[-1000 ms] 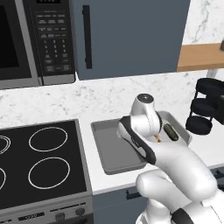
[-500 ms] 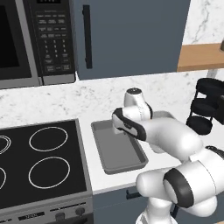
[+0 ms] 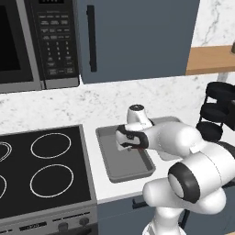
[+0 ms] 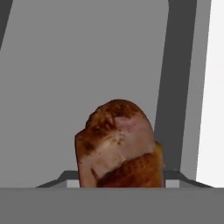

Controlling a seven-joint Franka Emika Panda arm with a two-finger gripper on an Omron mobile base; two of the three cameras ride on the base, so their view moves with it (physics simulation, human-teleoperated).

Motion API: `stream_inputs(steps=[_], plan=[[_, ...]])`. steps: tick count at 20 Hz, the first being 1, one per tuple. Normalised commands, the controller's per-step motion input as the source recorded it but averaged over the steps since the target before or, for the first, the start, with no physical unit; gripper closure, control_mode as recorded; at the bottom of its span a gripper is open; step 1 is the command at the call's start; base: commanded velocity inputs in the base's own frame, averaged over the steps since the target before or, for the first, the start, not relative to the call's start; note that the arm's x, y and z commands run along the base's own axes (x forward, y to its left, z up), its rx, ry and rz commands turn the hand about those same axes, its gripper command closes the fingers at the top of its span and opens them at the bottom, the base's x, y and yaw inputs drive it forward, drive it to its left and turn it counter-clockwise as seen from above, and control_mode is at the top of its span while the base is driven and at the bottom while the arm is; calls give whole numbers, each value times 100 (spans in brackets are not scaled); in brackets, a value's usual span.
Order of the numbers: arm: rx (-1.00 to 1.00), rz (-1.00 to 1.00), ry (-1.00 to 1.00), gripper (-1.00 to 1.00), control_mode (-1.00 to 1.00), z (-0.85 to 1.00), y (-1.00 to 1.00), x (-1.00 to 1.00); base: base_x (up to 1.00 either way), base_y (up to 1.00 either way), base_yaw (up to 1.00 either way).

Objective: Place one cucumber and one chicken drumstick in each tupperware on the nearby counter, to pack two identical lunches.

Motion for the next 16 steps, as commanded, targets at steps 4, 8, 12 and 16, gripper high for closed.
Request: stream_inputs(steps=[4,8,12,16], plan=[[0,0,-5,100,-100,-28,6,0,0,0,0],[0,0,-9,100,-100,-31,3,0,0,0,0],[0,0,-7,100,-100,-14,0,0,0,0,0],[0,0,0,100,-100,0,0,0,0,0,0]])
